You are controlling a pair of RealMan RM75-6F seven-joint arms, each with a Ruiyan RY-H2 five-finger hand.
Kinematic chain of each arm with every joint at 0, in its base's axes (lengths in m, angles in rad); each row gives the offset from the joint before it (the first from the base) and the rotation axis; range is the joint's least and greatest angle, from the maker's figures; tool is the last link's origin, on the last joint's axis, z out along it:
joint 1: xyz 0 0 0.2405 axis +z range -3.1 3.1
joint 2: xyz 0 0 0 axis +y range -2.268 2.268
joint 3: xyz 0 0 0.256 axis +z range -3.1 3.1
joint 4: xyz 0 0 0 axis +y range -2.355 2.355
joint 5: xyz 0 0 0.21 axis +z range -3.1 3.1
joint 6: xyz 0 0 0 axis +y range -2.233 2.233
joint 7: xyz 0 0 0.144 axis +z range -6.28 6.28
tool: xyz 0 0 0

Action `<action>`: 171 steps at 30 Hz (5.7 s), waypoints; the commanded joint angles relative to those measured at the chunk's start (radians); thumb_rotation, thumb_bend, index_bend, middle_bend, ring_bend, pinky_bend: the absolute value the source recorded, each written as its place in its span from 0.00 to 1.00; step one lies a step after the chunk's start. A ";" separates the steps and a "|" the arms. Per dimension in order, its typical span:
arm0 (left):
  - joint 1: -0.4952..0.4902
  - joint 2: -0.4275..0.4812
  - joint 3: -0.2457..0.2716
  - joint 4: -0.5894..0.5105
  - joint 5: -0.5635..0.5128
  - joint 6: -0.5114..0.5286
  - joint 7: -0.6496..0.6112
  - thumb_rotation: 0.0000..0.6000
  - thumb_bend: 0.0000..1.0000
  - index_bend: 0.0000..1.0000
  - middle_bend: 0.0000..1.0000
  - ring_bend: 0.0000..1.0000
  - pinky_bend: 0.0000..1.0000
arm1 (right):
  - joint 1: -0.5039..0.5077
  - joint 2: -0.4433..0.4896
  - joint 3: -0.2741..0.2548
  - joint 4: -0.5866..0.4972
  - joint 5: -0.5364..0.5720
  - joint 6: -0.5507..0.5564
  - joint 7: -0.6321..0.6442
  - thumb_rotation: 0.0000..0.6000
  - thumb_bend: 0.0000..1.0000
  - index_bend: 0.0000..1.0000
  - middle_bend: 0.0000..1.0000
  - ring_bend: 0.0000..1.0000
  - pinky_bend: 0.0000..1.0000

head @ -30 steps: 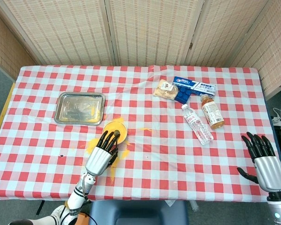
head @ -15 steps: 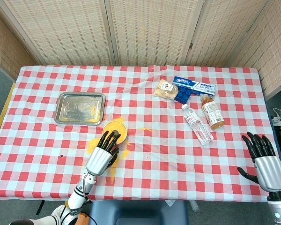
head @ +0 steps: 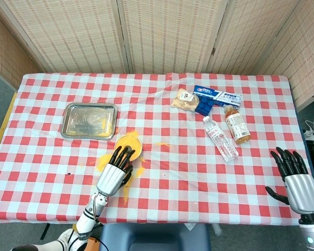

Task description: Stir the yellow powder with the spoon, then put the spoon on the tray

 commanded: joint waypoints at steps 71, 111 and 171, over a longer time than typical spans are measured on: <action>-0.091 0.242 -0.219 -0.413 -0.284 -0.242 -0.278 1.00 0.71 0.81 0.36 0.08 0.05 | -0.001 -0.004 0.015 0.006 0.031 -0.005 -0.009 1.00 0.06 0.00 0.00 0.00 0.00; -0.053 0.332 -0.204 -0.597 -0.355 -0.277 -0.226 1.00 0.71 0.81 0.37 0.09 0.05 | -0.012 0.005 0.008 -0.002 0.005 0.021 0.002 1.00 0.06 0.00 0.00 0.00 0.00; -0.096 0.287 -0.226 -0.439 -0.303 -0.237 -0.272 1.00 0.73 0.81 0.37 0.10 0.05 | -0.006 0.000 0.017 0.002 0.031 0.000 -0.007 1.00 0.06 0.00 0.00 0.00 0.00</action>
